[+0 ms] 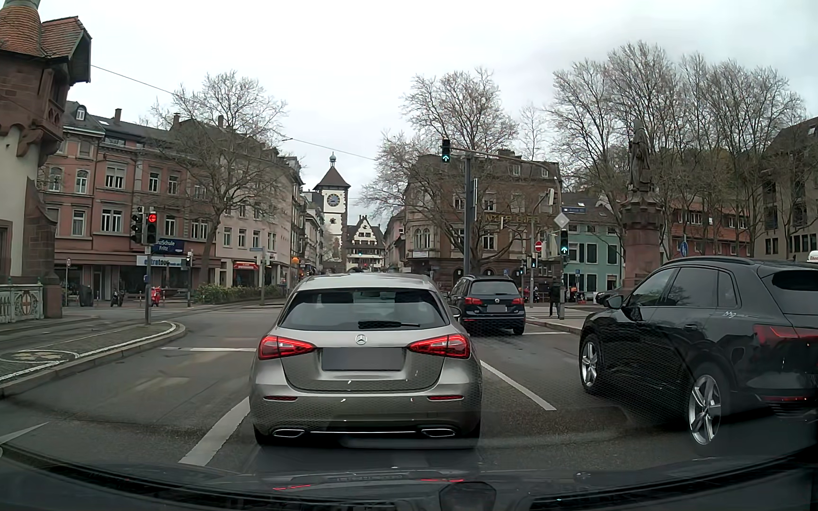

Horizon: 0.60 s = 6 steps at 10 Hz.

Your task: Follow the waypoints while adhering to traffic rules and regulations

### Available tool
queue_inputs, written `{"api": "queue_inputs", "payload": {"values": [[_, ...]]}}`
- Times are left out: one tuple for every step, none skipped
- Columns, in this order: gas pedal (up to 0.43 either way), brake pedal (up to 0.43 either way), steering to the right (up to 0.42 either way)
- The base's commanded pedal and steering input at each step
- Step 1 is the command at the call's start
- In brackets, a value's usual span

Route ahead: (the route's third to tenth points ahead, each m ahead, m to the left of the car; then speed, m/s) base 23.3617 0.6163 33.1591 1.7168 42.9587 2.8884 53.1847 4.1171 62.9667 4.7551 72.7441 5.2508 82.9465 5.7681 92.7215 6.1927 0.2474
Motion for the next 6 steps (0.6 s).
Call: {"api": "queue_inputs", "payload": {"values": [[0.220, 0.000, -0.095], [0.268, 0.000, -0.095], [0.299, 0.000, -0.095], [0.319, 0.000, -0.094], [0.339, 0.000, -0.093], [0.350, 0.000, -0.087]]}}
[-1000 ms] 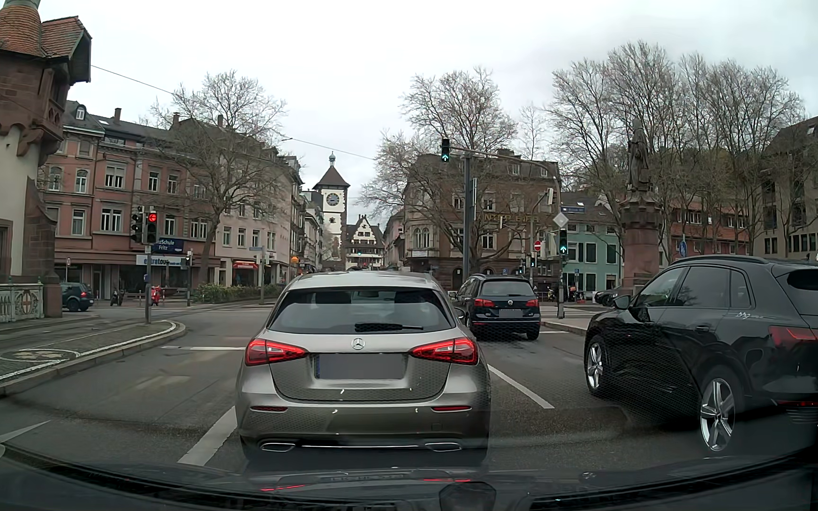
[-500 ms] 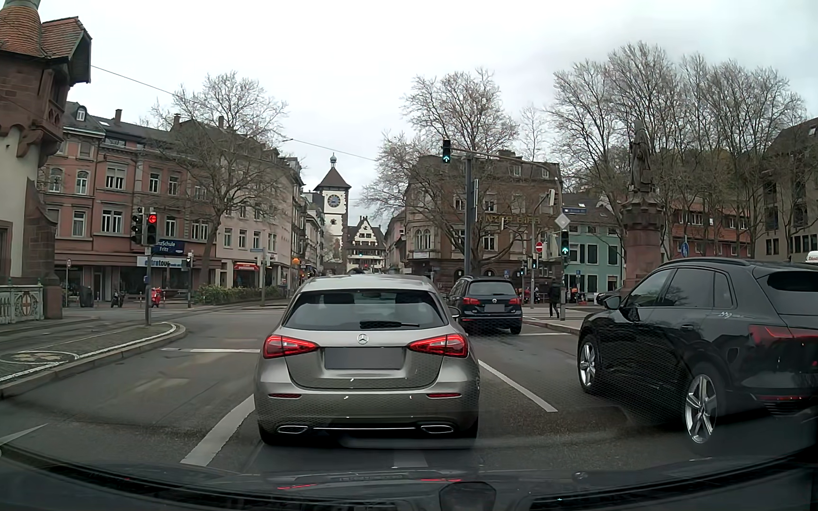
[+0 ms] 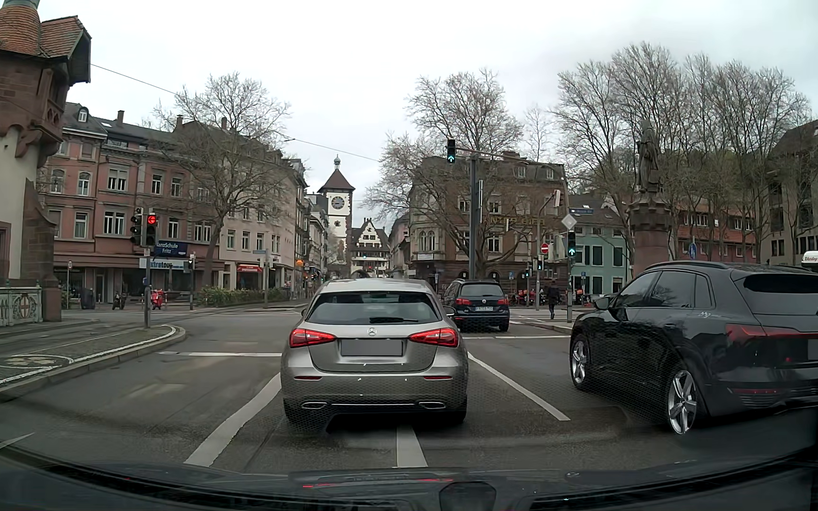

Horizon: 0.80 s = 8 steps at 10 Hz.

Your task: Follow the waypoints while adhering to traffic rules and regulations

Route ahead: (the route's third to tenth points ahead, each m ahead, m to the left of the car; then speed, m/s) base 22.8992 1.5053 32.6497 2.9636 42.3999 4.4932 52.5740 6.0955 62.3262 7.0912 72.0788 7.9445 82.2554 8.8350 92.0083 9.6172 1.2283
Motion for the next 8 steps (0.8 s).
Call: {"api": "queue_inputs", "payload": {"values": [[0.370, 0.000, -0.080], [0.378, 0.000, -0.073], [0.390, 0.000, -0.065], [0.398, 0.000, -0.053], [0.398, 0.000, -0.042], [0.398, 0.000, -0.034], [0.398, 0.000, -0.033], [0.398, 0.000, -0.035]]}}
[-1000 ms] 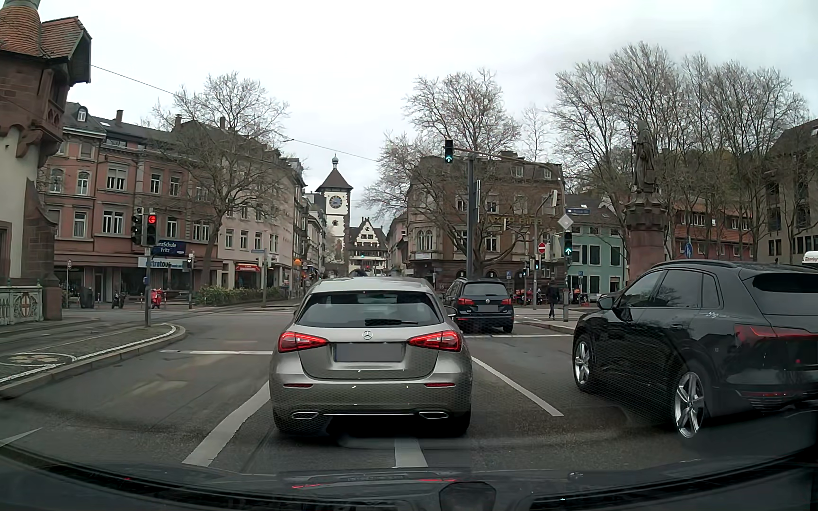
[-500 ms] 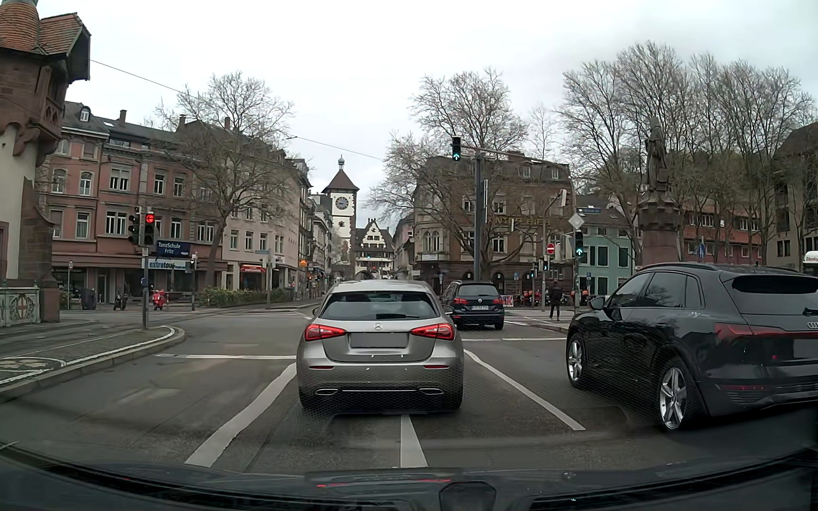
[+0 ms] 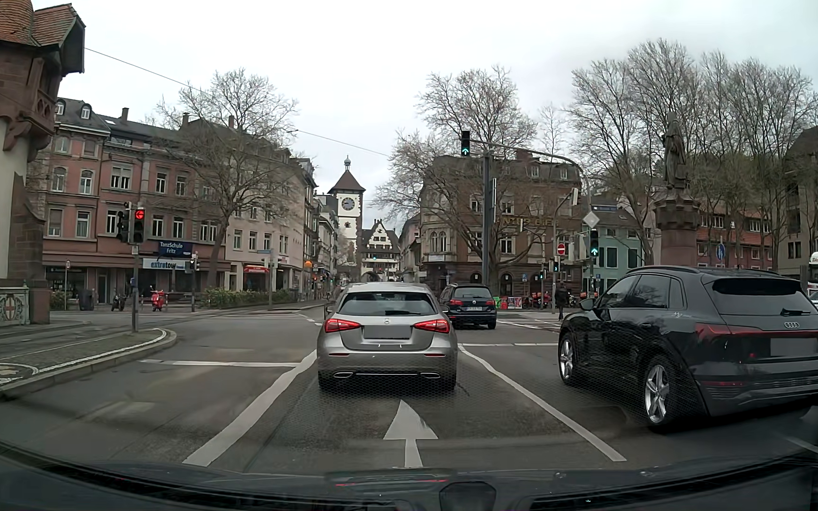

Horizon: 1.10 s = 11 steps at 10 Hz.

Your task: Follow the waypoints while adhering to traffic rules and regulations

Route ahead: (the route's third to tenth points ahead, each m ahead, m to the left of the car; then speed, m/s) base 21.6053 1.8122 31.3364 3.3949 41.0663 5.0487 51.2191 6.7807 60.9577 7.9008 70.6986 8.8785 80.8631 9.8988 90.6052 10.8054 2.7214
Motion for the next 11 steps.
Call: {"api": "queue_inputs", "payload": {"values": [[0.398, 0.000, -0.036], [0.398, 0.000, -0.036], [0.398, 0.000, -0.036], [0.398, 0.000, -0.036], [0.390, 0.000, -0.036], [0.378, 0.000, -0.036], [0.378, 0.000, -0.036], [0.378, 0.000, -0.036], [0.370, 0.000, -0.036], [0.358, 0.000, -0.036], [0.350, 0.000, -0.036]]}}
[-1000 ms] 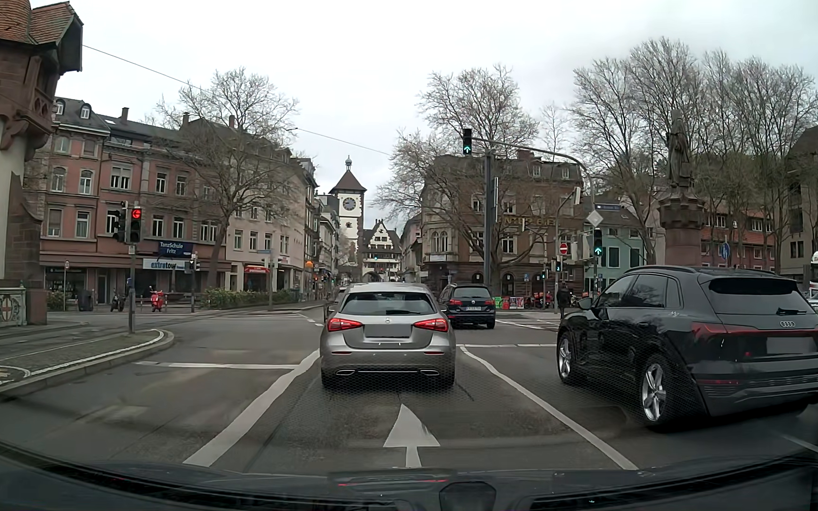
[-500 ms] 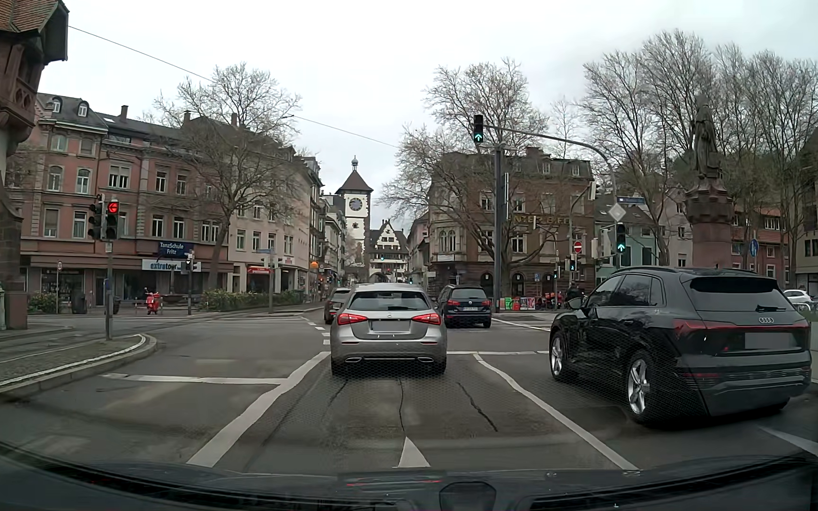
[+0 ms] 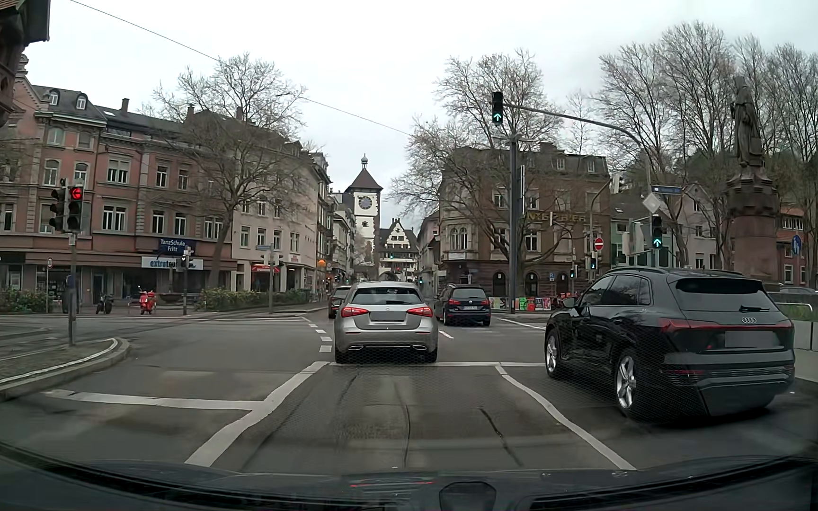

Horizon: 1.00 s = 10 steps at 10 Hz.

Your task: Follow the waypoints while adhering to traffic rules and regulations

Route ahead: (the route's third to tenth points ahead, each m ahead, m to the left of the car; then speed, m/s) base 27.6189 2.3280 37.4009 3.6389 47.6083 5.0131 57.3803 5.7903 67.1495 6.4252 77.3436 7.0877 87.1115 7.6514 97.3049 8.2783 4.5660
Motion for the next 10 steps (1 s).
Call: {"api": "queue_inputs", "payload": {"values": [[0.339, 0.000, -0.036], [0.339, 0.000, -0.036], [0.319, 0.000, -0.036], [0.299, 0.000, -0.036], [0.299, 0.000, -0.035], [0.260, 0.000, -0.034], [0.248, 0.000, -0.032], [0.240, 0.000, -0.031], [0.240, 0.000, -0.031], [0.228, 0.000, -0.031]]}}
